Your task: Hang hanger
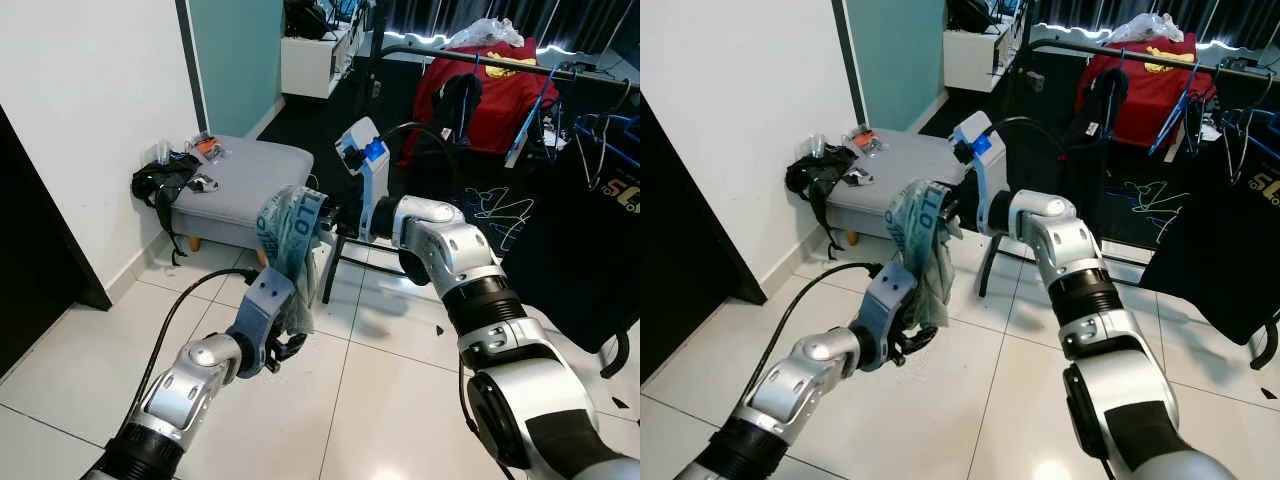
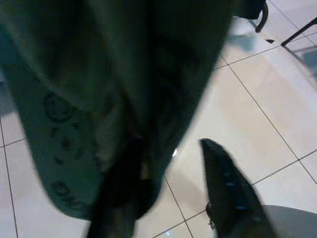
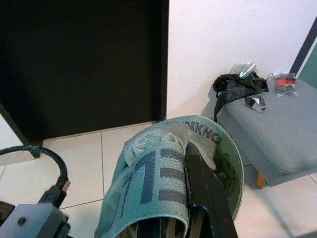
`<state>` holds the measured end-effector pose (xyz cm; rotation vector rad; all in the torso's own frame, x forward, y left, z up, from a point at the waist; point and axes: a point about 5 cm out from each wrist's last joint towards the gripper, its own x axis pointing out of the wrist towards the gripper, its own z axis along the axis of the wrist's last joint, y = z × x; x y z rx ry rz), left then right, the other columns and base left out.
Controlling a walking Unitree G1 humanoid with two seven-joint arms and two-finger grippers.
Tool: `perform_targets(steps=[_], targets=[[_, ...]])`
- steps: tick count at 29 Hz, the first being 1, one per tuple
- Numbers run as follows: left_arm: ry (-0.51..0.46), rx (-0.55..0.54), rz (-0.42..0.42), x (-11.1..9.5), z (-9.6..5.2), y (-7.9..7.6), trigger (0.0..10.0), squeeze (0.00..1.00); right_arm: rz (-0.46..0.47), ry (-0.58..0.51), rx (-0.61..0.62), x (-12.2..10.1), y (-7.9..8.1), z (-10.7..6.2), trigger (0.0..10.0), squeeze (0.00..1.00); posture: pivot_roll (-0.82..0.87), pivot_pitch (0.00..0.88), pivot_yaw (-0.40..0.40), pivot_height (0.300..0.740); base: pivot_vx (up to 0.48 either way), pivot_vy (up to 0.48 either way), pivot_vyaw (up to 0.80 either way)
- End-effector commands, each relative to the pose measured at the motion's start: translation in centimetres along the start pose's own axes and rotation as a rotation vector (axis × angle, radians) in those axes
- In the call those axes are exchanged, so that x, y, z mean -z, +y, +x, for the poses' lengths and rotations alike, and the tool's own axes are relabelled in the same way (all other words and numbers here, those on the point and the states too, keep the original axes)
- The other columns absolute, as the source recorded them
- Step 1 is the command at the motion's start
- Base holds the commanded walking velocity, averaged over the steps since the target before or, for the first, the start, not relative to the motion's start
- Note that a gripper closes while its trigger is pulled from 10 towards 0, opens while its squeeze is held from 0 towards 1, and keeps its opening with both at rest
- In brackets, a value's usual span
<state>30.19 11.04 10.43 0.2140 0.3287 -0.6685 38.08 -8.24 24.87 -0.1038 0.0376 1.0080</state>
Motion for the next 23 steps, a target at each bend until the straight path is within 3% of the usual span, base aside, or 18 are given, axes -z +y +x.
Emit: perform_targets(steps=[1,8,12,18,21,23], targets=[[-0.002,0.010,0.001,0.4,-0.5,0.4,0.0,0.00,0.002,-0.010,0.001,-0.3,-0.1,-0.2,0.0,0.00,0.03,0.065,-0.041,0.740,0.000,0.000,0.00],[-0.023,0.093,0.044,0.0,-1.6,0.9,0.0,0.00,0.006,0.002,0.005,0.0,-0.2,-0.5,0.0,0.00,0.03,0.066,-0.039,0.740,0.000,0.000,0.00],[-0.036,0.175,0.077,-0.7,-3.5,2.0,0.0,0.00,0.013,0.022,0.012,0.8,-0.3,-1.0,0.0,0.00,0.03,0.068,-0.039,0.740,0.000,0.000,0.00],[-0.057,0.193,0.088,-1.7,-4.9,3.2,0.0,0.00,0.029,0.040,0.017,1.7,-0.3,-1.4,0.0,0.00,0.04,0.068,-0.039,0.740,0.000,0.000,0.00],[-0.095,0.241,0.111,-3.4,-6.7,4.5,0.0,0.00,0.050,0.058,0.006,3.4,0.1,-2.2,0.0,0.00,0.04,0.063,-0.039,0.740,0.000,0.000,0.00],[-0.101,0.246,0.113,-3.7,-6.9,4.7,0.0,0.00,0.054,0.057,0.000,3.6,0.1,-2.3,0.0,0.00,0.04,0.063,-0.039,0.740,0.000,0.000,0.00]])
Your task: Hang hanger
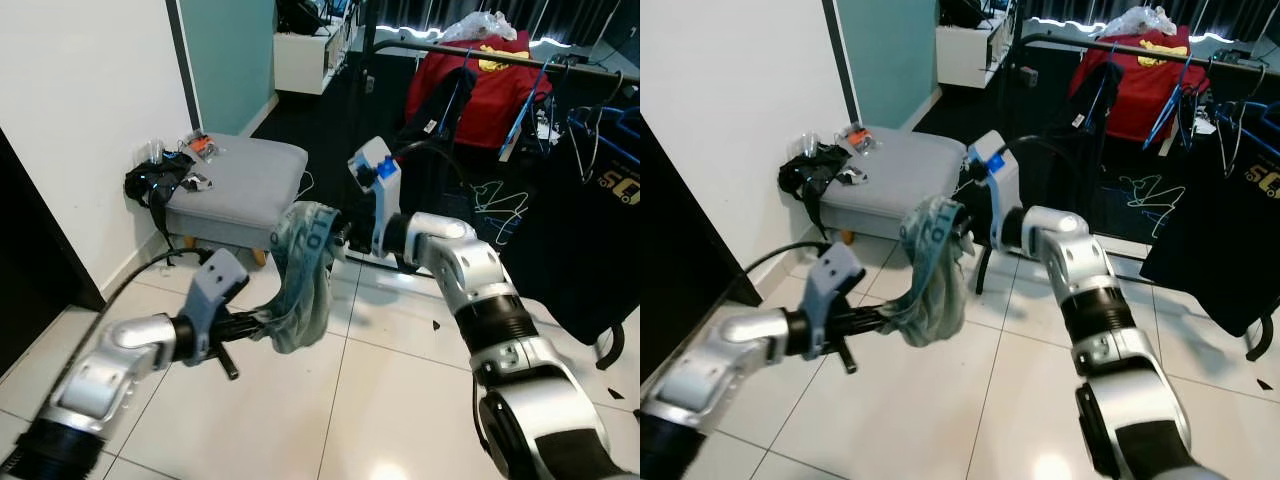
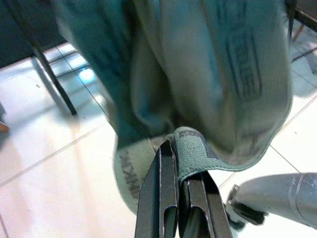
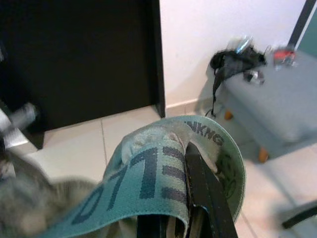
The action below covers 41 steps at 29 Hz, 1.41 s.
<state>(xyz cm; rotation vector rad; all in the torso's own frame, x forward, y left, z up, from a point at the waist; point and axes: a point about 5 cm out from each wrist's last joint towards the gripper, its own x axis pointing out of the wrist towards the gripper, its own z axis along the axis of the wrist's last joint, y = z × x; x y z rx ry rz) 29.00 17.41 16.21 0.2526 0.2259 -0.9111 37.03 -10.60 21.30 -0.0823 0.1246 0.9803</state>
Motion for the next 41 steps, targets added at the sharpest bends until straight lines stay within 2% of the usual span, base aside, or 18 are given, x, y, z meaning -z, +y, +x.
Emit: perform_targets(steps=[1,2,4,8,10,14,16,17,18,19,21,22,23,25,32,39,40,41], targets=[[-0.012,0.034,0.013,-1.0,-0.6,0.3,0.0,0.00,-0.004,-0.008,-0.032,0.2,0.4,-0.3,0.0,0.00,0.05,0.059,-0.041,0.740,0.000,0.000,0.00],[-0.012,0.034,0.013,-1.0,-0.6,0.3,0.0,0.00,-0.004,-0.008,-0.032,0.2,0.4,-0.3,0.0,0.00,0.05,0.059,-0.041,0.740,0.000,0.000,0.00],[0.003,0.060,0.064,-1.8,-1.7,1.0,0.0,0.00,-0.029,-0.022,-0.092,1.3,1.2,-1.1,0.0,0.00,0.05,0.055,-0.042,0.740,0.000,0.000,0.00],[0.017,0.076,0.089,-2.2,-2.4,1.4,0.0,0.00,-0.045,-0.026,-0.162,2.1,2.1,-1.7,0.0,0.00,0.05,0.050,-0.040,0.740,0.000,0.000,0.00],[0.055,0.119,0.127,-2.5,-3.3,1.4,0.0,0.00,-0.076,0.033,-0.284,3.8,3.6,-2.8,0.0,0.00,0.06,0.040,-0.033,0.740,0.000,0.000,0.00],[0.081,0.161,0.145,-2.5,-3.7,1.1,0.0,0.00,-0.085,0.096,-0.311,5.1,4.1,-3.6,0.0,0.00,0.06,0.033,-0.029,0.740,0.000,0.000,0.00],[0.091,0.196,0.138,-2.3,-3.8,0.4,0.0,0.00,-0.095,0.129,-0.053,6.0,1.9,-3.5,0.0,0.00,0.05,0.024,-0.024,0.740,0.000,0.000,0.00],[0.091,0.196,0.138,-2.3,-3.8,0.4,0.0,0.00,-0.095,0.129,-0.053,6.0,1.9,-3.5,0.0,0.00,0.05,0.024,-0.024,0.740,0.000,0.000,0.00],[0.091,0.207,0.130,-2.2,-3.8,0.1,0.0,0.00,-0.075,0.116,0.114,6.2,0.6,-3.6,0.0,0.00,0.05,0.021,-0.024,0.740,0.000,0.000,0.00],[0.088,0.197,0.116,-1.9,-3.6,-0.1,0.0,0.00,0.029,0.037,0.353,6.2,-1.3,-4.3,0.0,0.00,0.05,0.017,-0.023,0.740,0.000,0.000,0.00],[0.088,0.197,0.116,-1.9,-3.6,-0.1,0.0,0.00,0.029,0.037,0.353,6.2,-1.3,-4.3,0.0,0.00,0.05,0.017,-0.023,0.740,0.000,0.000,0.00],[0.086,0.188,0.108,-1.6,-3.5,-0.3,0.0,0.00,0.115,-0.013,0.499,6.4,-2.3,-4.9,0.0,0.00,0.05,0.017,-0.022,0.740,0.000,0.000,0.00],[0.086,0.188,0.108,-1.6,-3.5,-0.3,0.0,0.00,0.115,-0.013,0.499,6.4,-2.3,-4.9,0.0,0.00,0.05,0.017,-0.022,0.740,0.000,0.000,0.00],[0.085,0.181,0.101,-1.4,-3.4,-0.4,0.0,0.00,0.195,-0.055,0.609,6.8,-2.9,-5.5,0.0,0.00,0.05,0.017,-0.022,0.740,0.000,0.000,0.00],[0.098,0.135,0.102,-0.9,-3.7,0.0,0.0,0.00,0.259,-0.074,0.622,8.8,-1.7,-6.8,0.0,0.00,0.05,0.021,-0.005,0.740,0.000,0.000,0.00],[0.111,0.084,0.130,-0.6,-3.8,0.4,0.0,0.00,0.261,-0.091,0.612,8.6,-1.9,-7.0,0.0,0.00,0.05,0.027,-0.006,0.740,0.000,0.000,0.00],[0.108,0.067,0.137,-0.6,-3.8,0.6,0.0,0.00,0.260,-0.083,0.543,8.4,-1.6,-6.8,0.0,0.00,0.05,0.027,-0.006,0.740,0.000,0.000,0.00],[0.103,0.056,0.145,-0.7,-3.8,0.7,0.0,0.00,0.249,-0.069,0.420,8.0,-0.8,-6.5,0.0,0.00,0.05,0.029,-0.006,0.740,0.000,0.000,0.00]])
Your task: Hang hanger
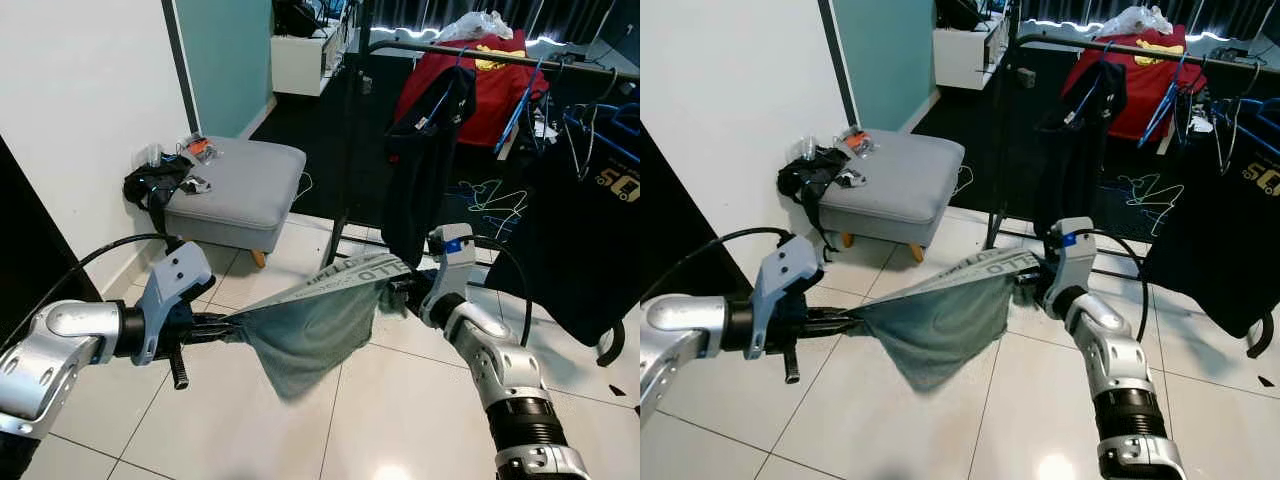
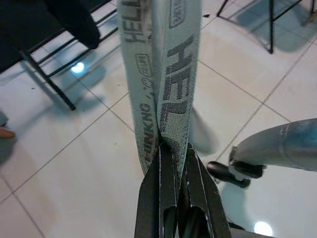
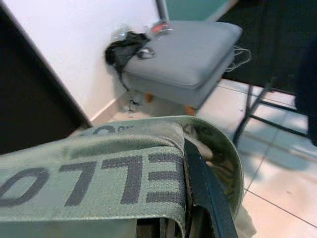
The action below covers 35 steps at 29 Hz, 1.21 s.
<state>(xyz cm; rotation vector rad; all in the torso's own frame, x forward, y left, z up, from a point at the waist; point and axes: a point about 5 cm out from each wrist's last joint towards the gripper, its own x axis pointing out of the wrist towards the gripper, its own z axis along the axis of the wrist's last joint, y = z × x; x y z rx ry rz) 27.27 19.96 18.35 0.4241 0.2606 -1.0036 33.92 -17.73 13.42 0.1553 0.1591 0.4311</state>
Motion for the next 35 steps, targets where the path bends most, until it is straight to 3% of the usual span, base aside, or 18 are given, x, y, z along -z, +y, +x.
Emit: perform_targets(steps=[1,2,3,5,6,7,8,9,16,20,21,22,23,24,25,26,30,35], targets=[[0.010,-0.030,-0.002,0.4,-0.2,0.3,0.0,0.00,-0.013,0.010,-0.110,-0.7,0.6,-0.3,0.0,0.00,0.05,0.029,-0.006,0.740,0.000,0.000,0.00],[0.001,-0.031,0.002,0.3,-0.2,0.3,0.0,0.00,-0.033,0.049,-0.264,-0.8,1.7,-0.7,0.0,0.00,0.05,0.031,-0.005,0.740,0.000,0.000,0.00],[0.001,-0.031,0.002,0.3,-0.2,0.3,0.0,0.00,-0.033,0.049,-0.264,-0.8,1.7,-0.7,0.0,0.00,0.05,0.031,-0.005,0.740,0.000,0.000,0.00],[-0.009,-0.023,0.007,0.0,0.0,0.4,0.0,0.00,-0.098,0.114,-0.569,-1.1,4.0,-2.1,0.0,0.00,0.04,0.029,-0.004,0.740,0.000,0.000,0.00],[-0.009,-0.023,0.007,0.0,0.0,0.4,0.0,0.00,-0.098,0.114,-0.569,-1.1,4.0,-2.1,0.0,0.00,0.04,0.029,-0.004,0.740,0.000,0.000,0.00],[-0.013,-0.018,0.009,-0.1,0.0,0.4,0.0,0.00,-0.121,0.139,-0.677,-1.3,4.6,-2.8,0.0,0.00,0.04,0.027,-0.004,0.740,0.000,0.000,0.00],[-0.013,-0.018,0.009,-0.1,0.0,0.4,0.0,0.00,-0.121,0.139,-0.677,-1.3,4.6,-2.8,0.0,0.00,0.04,0.027,-0.004,0.740,0.000,0.000,0.00],[-0.020,-0.015,0.008,-0.2,0.2,0.5,0.0,0.00,-0.155,0.166,-0.755,-1.6,4.9,-3.3,0.0,0.00,0.04,0.026,-0.004,0.740,0.000,0.000,0.00],[-0.045,0.000,0.006,-0.7,0.3,0.6,0.0,0.00,-0.257,0.198,-0.703,-1.8,3.4,-2.7,0.0,0.00,0.04,0.028,-0.007,0.740,0.000,0.000,0.00],[-0.051,0.000,0.018,-1.0,-0.2,1.0,0.0,0.00,-0.291,0.253,-0.690,-1.4,3.0,-3.3,0.1,0.00,0.04,0.030,-0.009,0.740,0.000,0.000,0.00],[-0.059,0.001,0.023,-1.2,-0.4,1.2,0.0,0.00,-0.300,0.264,-0.686,-1.1,2.9,-3.4,1.1,0.00,0.04,0.031,-0.009,0.740,0.000,0.000,0.00],[-0.070,0.003,0.033,-1.7,-0.6,1.4,0.0,0.00,-0.290,0.279,-0.687,-0.8,2.9,-3.6,4.8,0.00,0.04,0.034,-0.005,0.740,0.000,0.000,0.00],[-0.078,0.004,0.039,-1.9,-0.7,1.6,0.0,0.00,-0.282,0.289,-0.688,-0.7,3.0,-3.7,4.8,0.00,0.04,0.034,-0.005,0.740,0.000,0.000,0.00],[-0.089,0.004,0.048,-2.3,-0.7,1.8,0.0,0.00,-0.239,0.301,-0.706,-0.4,3.2,-3.9,10.0,0.19,0.04,0.034,-0.005,0.740,0.000,0.000,0.00],[-0.089,0.004,0.048,-2.3,-0.7,1.8,0.0,0.00,-0.239,0.301,-0.706,-0.4,3.2,-3.9,10.0,0.19,0.04,0.034,-0.005,0.740,0.000,0.000,0.00],[-0.101,0.003,0.059,-2.8,-0.7,2.1,0.0,0.00,-0.205,0.307,-0.710,-0.2,3.3,-3.9,10.0,1.00,0.04,0.035,-0.001,0.740,0.000,0.000,0.00],[-0.124,0.000,0.076,-3.5,-0.6,2.5,0.0,0.00,-0.177,0.332,-0.747,0.3,3.7,-4.4,10.0,1.00,0.04,0.035,0.007,0.740,0.000,0.000,0.00],[-0.138,0.018,0.092,-4.1,-0.3,2.7,0.0,0.00,-0.227,0.397,-0.751,1.4,3.5,-5.0,10.0,1.00,0.04,0.037,0.015,0.740,0.000,0.000,0.00]])
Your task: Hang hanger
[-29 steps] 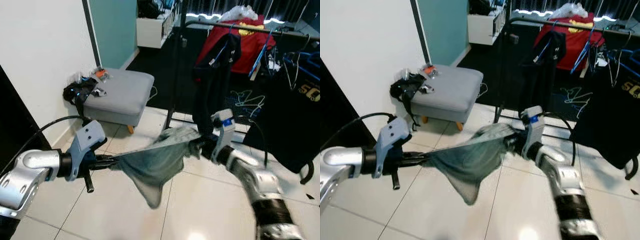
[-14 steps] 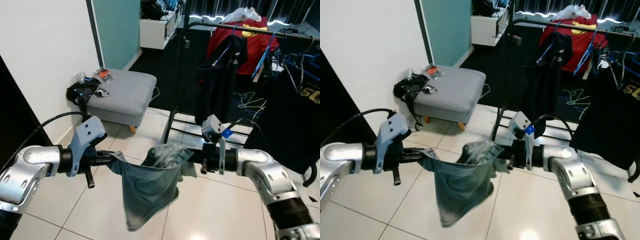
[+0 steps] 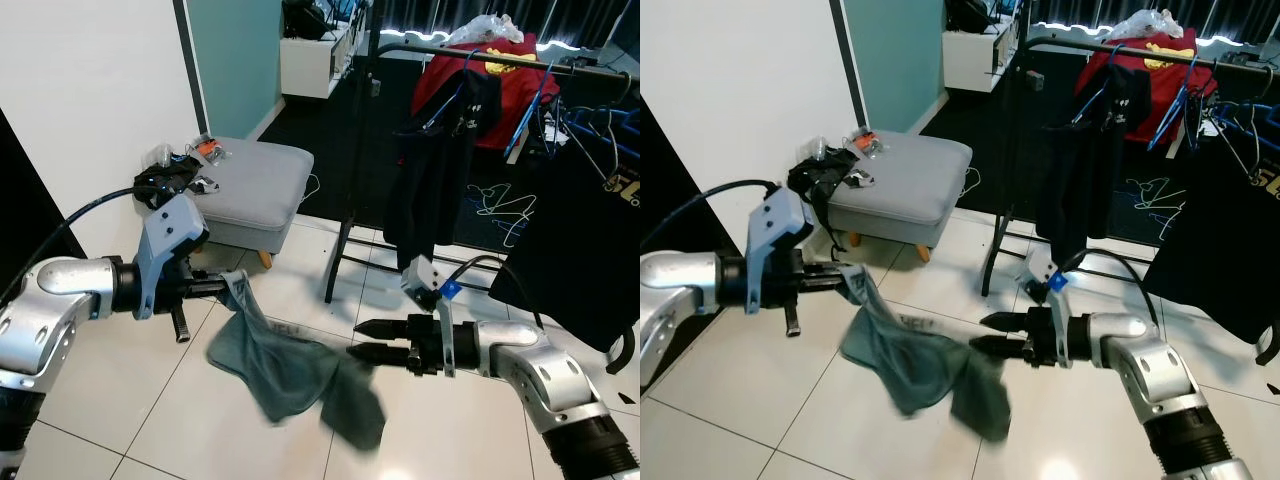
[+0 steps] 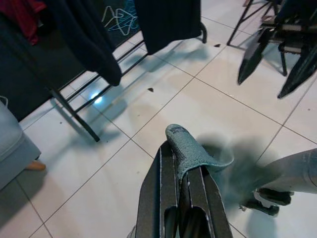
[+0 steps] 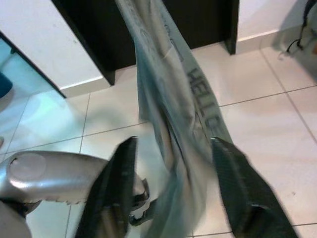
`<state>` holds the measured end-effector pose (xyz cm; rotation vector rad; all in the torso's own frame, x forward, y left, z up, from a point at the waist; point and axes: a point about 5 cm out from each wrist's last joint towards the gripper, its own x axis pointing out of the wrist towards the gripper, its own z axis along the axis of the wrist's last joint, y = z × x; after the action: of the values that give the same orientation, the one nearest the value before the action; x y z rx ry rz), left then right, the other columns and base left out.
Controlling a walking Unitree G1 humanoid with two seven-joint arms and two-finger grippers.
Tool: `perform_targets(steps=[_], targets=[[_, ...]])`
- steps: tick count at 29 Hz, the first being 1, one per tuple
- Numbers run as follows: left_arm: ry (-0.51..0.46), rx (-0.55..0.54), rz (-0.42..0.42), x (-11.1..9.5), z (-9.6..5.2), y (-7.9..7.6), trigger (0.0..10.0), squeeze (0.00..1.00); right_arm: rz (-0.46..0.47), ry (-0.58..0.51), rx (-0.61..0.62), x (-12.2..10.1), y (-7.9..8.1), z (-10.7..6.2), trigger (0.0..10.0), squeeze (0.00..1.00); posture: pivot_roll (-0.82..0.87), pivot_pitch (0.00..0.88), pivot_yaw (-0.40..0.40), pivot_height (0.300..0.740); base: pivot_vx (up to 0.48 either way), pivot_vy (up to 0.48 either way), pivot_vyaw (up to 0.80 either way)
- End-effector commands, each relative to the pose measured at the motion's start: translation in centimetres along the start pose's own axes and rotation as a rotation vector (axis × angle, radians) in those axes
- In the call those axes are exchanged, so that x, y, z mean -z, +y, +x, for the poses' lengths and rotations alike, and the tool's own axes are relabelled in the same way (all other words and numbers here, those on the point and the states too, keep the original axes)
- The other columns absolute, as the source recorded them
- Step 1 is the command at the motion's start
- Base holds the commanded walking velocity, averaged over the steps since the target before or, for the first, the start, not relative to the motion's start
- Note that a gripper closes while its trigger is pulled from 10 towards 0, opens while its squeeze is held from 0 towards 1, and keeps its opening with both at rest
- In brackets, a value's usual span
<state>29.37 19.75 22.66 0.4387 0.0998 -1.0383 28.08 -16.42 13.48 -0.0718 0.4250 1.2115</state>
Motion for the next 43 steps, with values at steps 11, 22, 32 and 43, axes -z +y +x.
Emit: perform_targets(steps=[11,22,32,43], targets=[[0.002,0.133,0.061,-0.9,0.7,0.2,0.0,0.00,-0.100,0.106,0.000,1.4,0.7,-1.1,10.0,0.00,0.05,0.039,0.024,0.740,0.000,0.000,0.00],[0.163,0.306,0.148,-0.6,0.4,0.1,0.0,0.00,-0.244,-0.144,0.207,-1.4,-0.9,0.4,10.0,0.00,0.06,0.037,0.031,0.740,0.000,0.000,0.00],[0.208,0.413,0.139,-0.7,0.5,-0.4,0.0,0.00,-0.238,-0.192,0.229,-1.2,-0.7,0.4,10.0,0.00,0.06,0.034,0.034,0.740,0.000,0.000,0.00],[0.196,0.304,0.165,0.2,1.6,0.2,0.0,0.00,-0.229,-0.192,0.355,-1.0,-1.7,1.4,10.0,0.00,0.05,0.018,0.033,0.740,0.000,0.000,0.00]])
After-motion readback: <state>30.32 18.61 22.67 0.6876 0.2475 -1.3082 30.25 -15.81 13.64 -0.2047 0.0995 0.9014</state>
